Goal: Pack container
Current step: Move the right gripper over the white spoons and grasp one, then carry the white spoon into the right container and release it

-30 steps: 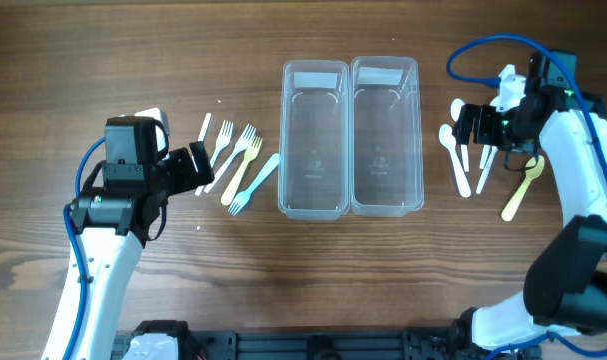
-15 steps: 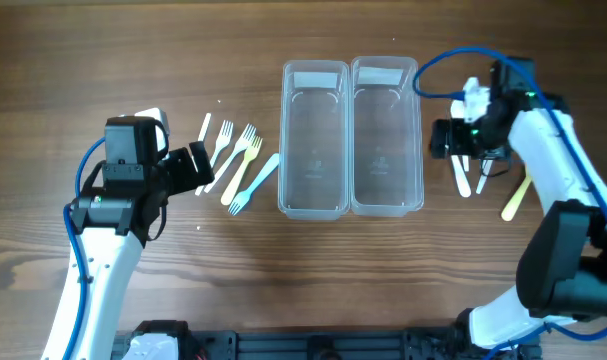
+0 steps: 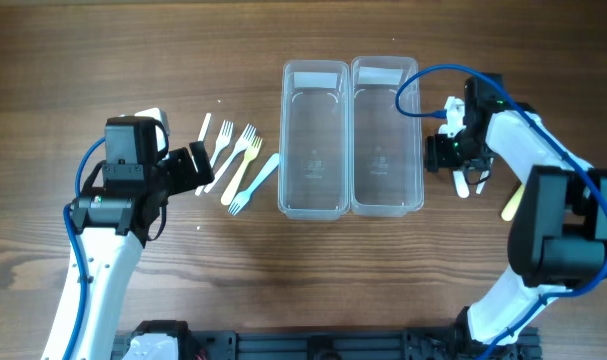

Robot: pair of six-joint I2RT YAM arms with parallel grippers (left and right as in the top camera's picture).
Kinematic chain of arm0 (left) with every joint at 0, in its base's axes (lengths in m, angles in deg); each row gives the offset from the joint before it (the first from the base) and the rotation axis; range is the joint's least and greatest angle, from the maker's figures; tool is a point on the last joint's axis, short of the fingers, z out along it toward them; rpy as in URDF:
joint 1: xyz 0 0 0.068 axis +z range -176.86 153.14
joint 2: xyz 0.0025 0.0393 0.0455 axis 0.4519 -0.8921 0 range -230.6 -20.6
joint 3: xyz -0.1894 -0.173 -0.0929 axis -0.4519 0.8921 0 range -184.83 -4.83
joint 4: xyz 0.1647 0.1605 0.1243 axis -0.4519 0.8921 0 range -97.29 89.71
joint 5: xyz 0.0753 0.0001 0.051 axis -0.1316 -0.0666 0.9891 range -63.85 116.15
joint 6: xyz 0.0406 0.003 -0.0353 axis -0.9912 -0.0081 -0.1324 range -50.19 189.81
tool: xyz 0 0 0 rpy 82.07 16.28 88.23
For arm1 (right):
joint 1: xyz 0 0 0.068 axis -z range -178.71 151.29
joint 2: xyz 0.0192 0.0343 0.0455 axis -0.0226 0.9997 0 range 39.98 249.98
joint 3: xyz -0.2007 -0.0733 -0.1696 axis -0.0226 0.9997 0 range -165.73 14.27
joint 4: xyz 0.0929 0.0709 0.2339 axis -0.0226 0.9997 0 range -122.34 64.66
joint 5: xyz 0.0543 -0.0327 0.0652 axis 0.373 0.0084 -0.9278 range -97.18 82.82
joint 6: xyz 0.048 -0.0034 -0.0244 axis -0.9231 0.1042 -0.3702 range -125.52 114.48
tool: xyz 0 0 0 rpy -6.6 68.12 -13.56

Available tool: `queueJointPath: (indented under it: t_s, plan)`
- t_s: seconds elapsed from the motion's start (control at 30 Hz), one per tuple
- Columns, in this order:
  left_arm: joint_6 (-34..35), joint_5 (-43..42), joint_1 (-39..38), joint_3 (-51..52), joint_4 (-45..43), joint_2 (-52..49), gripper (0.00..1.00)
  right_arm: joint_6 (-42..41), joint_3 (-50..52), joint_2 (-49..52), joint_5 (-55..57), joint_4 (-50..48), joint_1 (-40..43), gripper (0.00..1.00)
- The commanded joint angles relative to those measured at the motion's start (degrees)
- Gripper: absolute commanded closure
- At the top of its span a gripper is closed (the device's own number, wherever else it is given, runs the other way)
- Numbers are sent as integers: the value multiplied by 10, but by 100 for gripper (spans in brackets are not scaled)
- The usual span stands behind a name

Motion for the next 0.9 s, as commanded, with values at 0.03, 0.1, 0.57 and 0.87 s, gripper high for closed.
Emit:
queueJointPath:
  t_s: [0.03,0.1,0.57,0.87]
  plan:
    - [-9,6,3,-11,0,-1,0,-17,5,38,5,0,1,35]
    - [-9,6,3,-11,0,-1,0,-20,5,42,5,1,1,43]
    - [-9,6,3,-11,0,-1,0,-106,4,18,19,9,1,76]
    - [-9,6,3,-11,0,-1,0,-111,-7,-113,20,6,1,86]
